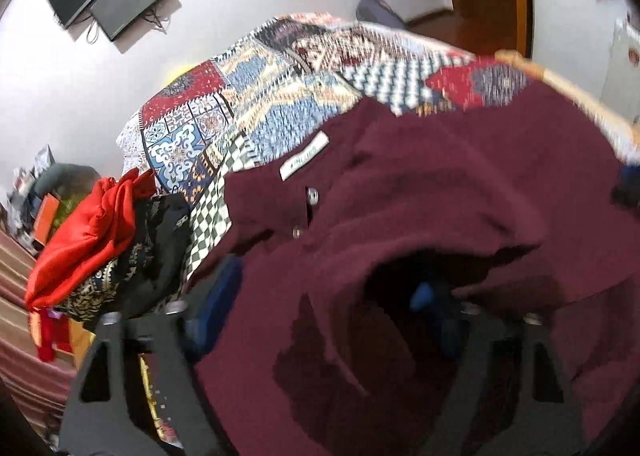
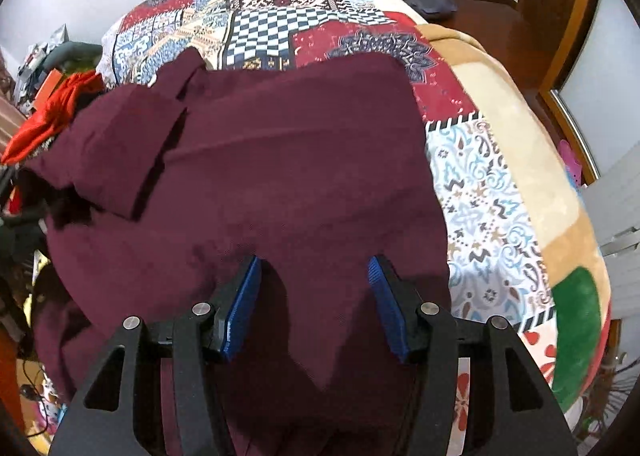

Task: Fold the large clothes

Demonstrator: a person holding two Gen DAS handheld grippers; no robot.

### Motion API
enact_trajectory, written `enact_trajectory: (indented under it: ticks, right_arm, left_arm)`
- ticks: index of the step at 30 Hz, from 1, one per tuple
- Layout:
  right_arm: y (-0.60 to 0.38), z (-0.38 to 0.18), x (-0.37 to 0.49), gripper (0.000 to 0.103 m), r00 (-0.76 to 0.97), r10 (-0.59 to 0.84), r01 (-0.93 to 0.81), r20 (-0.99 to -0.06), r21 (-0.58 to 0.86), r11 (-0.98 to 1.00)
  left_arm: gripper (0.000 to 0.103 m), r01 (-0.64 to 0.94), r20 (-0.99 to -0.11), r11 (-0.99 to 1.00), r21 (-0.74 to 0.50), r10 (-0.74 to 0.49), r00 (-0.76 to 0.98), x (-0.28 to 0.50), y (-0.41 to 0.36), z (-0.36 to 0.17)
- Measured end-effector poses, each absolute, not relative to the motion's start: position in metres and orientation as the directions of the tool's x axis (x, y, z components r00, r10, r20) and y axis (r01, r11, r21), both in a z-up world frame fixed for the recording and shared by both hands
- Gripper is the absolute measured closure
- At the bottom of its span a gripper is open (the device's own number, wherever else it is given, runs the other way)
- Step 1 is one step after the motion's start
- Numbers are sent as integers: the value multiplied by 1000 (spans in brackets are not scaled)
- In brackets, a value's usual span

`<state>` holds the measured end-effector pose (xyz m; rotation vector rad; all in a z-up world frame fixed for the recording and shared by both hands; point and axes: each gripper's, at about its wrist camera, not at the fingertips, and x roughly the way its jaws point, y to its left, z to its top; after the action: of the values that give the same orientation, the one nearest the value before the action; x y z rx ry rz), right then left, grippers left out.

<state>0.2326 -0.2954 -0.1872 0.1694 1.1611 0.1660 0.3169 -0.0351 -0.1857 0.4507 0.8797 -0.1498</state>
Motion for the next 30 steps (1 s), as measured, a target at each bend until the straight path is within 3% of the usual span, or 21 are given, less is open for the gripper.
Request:
enact_trajectory:
  ticks: [3, 6, 15, 19, 24, 25, 30]
  right_arm:
    - [-291, -187, 231, 50, 404, 203, -64, -892, 193, 979]
    - [-291, -189, 230, 50, 407, 210, -78, -889, 195, 978]
    - [-288, -193, 228, 50, 414, 213, -106, -885, 186, 977]
    - [-287, -193, 229, 50, 411, 211, -104, -887, 184, 977]
    - [-287, -193, 228, 50, 413, 203, -90, -888, 182, 979]
    - [-287, -193, 228, 50, 413, 199, -85, -889, 180, 980]
    - [-287, -187, 227, 50, 412, 180, -65, -893, 168, 984]
  left_arm:
    - [66, 265, -777, 937, 229, 12, 630, 325, -20, -174]
    - [72, 195, -786, 979, 66, -70, 614, 327, 10, -159]
    - [73, -21, -750, 965, -262, -190, 633, 278, 98, -150]
    - [73, -109, -806, 973, -205, -104, 583, 260, 122, -177]
    - [72, -154, -861, 929, -336, -237, 449, 250, 147, -227]
    - [70, -160, -858, 919, -361, -260, 442, 248, 150, -232]
    - [41, -244, -809, 831, -500, -347, 474, 238, 170, -243]
